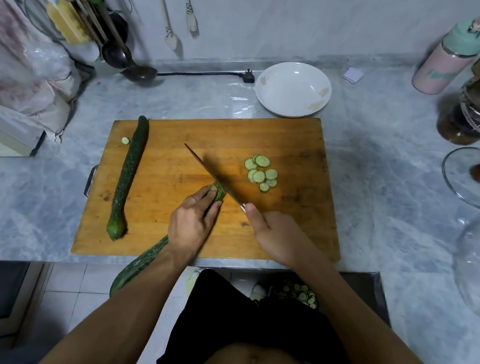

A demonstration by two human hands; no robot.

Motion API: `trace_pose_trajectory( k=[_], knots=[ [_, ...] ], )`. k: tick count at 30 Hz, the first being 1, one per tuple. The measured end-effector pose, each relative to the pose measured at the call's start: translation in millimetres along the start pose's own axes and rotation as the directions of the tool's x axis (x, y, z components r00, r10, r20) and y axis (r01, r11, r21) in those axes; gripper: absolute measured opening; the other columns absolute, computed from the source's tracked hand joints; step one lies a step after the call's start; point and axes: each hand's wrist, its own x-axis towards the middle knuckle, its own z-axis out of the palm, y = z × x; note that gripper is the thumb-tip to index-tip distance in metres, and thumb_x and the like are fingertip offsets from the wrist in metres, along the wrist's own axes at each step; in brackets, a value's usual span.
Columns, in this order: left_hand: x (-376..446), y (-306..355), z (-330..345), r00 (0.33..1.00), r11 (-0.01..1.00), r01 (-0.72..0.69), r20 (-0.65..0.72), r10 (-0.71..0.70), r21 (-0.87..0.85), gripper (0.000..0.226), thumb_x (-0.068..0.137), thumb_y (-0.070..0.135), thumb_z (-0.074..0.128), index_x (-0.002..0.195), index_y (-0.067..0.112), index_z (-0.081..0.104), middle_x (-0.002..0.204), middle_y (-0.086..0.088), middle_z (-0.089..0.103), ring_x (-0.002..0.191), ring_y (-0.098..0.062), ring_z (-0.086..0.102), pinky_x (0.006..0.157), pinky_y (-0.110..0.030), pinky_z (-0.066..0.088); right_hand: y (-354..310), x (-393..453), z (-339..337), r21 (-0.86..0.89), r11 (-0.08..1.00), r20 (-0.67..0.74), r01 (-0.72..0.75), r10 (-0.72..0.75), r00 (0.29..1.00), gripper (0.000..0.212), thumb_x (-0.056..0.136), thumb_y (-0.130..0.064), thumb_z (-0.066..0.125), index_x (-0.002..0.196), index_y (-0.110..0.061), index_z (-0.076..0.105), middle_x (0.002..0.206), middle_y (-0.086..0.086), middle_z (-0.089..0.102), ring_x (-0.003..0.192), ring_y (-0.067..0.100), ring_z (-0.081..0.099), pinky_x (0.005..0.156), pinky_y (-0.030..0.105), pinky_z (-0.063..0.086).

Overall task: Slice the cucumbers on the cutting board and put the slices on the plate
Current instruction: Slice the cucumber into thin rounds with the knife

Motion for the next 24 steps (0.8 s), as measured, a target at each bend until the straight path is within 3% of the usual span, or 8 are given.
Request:
trace_pose_trajectory(
  k=[2,3,6,10,13,17,24],
  knots=[
    [1,-2,1,0.999,0.999,-0.035,0.0,0.035,0.034,0.037,0.094,0.033,0.06,0.121,0.009,0.07,0.126,-0.012,0.066,0.113,-0.028,0.064,0.108,-0.045,0.042,-3,-3,3,-0.036,0.998,-0.001,0.043,-0.043,0.999,0.078,0.104,-0.054,0.022,0.083,0.007,0.065,0.068,0.017,0.057,0.07,0.033,0.06,0.065,0.04,0.043],
    [1,-2,1,0.999,0.999,-0.034,0.006,0.034,0.033,0.04,0.094,0.036,0.056,0.12,0.009,0.07,0.125,-0.011,0.067,0.113,-0.028,0.064,0.107,-0.045,0.043,-4,-5,4,-0.049,0.997,-0.001,0.06,-0.06,0.998,0.075,0.104,-0.053,0.023,0.079,0.004,0.064,0.067,0.015,0.058,0.068,0.03,0.059,0.064,0.04,0.042],
    [-1,1,-2,1.0,1.0,-0.004,0.015,0.004,0.014,0.046,0.094,0.042,0.047,0.119,0.012,0.071,0.127,-0.007,0.066,0.11,-0.028,0.065,0.088,-0.038,0.055,-8,-7,5,-0.094,0.992,-0.004,0.079,-0.08,0.997,0.066,0.104,-0.055,0.024,0.06,-0.01,0.046,0.056,0.004,0.047,0.054,0.02,0.049,0.053,0.033,0.034],
    [-1,3,-2,0.999,0.999,-0.046,-0.022,0.047,0.02,0.04,0.095,0.039,0.05,0.116,0.013,0.072,0.126,-0.005,0.067,0.103,-0.028,0.068,0.077,-0.035,0.056,-8,-7,6,-0.106,0.99,-0.029,0.096,-0.099,0.995,0.066,0.103,-0.056,0.023,0.057,-0.012,0.044,0.053,0.002,0.046,0.052,0.019,0.049,0.054,0.034,0.036],
    [-1,2,-1,0.998,0.999,-0.049,-0.027,0.049,0.01,0.046,0.095,0.043,0.044,0.117,0.014,0.072,0.128,-0.004,0.066,0.103,-0.027,0.067,0.076,-0.035,0.056,-7,-7,7,-0.109,0.989,-0.029,0.101,-0.105,0.994,0.066,0.103,-0.055,0.023,0.057,-0.013,0.045,0.053,0.001,0.046,0.052,0.017,0.049,0.053,0.031,0.035],
    [-1,1,1,1.0,1.0,-0.016,-0.018,0.016,0.015,0.04,0.094,0.038,0.051,0.12,0.015,0.071,0.131,-0.004,0.064,0.109,-0.027,0.066,0.08,-0.036,0.056,-7,-5,5,-0.118,0.988,-0.011,0.102,-0.104,0.994,0.066,0.104,-0.054,0.022,0.057,-0.014,0.044,0.053,0.0,0.046,0.051,0.015,0.047,0.052,0.03,0.032],
    [-1,-2,7,0.999,0.998,-0.027,-0.023,0.028,0.057,0.039,0.095,0.036,0.053,0.122,0.015,0.07,0.132,-0.004,0.063,0.111,-0.026,0.065,0.08,-0.038,0.058,-6,7,9,-0.11,0.992,0.015,0.054,-0.053,0.998,0.068,0.103,-0.058,0.018,0.058,-0.015,0.045,0.061,0.004,0.047,0.058,0.017,0.049,0.061,0.032,0.036]
  ],
)
